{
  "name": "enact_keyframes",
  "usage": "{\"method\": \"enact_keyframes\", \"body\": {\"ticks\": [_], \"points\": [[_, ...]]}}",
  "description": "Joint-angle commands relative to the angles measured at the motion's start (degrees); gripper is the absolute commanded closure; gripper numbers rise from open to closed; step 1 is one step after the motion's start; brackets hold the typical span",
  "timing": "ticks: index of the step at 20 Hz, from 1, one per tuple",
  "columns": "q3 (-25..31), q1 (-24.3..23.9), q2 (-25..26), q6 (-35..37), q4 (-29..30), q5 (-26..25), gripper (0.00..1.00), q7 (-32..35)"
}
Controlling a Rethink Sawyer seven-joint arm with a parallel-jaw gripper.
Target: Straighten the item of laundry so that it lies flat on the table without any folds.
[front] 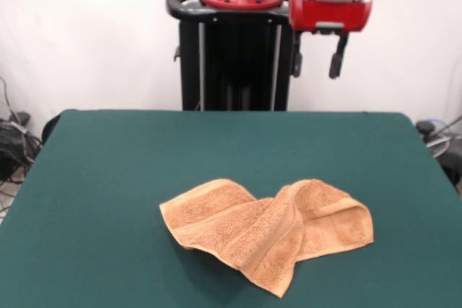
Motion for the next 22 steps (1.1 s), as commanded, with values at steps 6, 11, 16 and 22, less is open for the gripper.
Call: {"method": "enact_keyframes", "body": {"ticks": [6, 11, 16, 22], "points": [[-1.1, 0.0, 11.6, -1.2, -9.8, 1.1, 0.00, 12.9], [-1.2, -0.7, 14.7, -4.7, -11.2, 1.2, 0.00, 13.3], [-0.8, -1.5, 17.8, -8.5, -11.8, 1.5, 0.00, 13.4], [0.3, -2.3, 21.3, -12.0, -13.1, 2.4, 0.00, 12.9]]}}
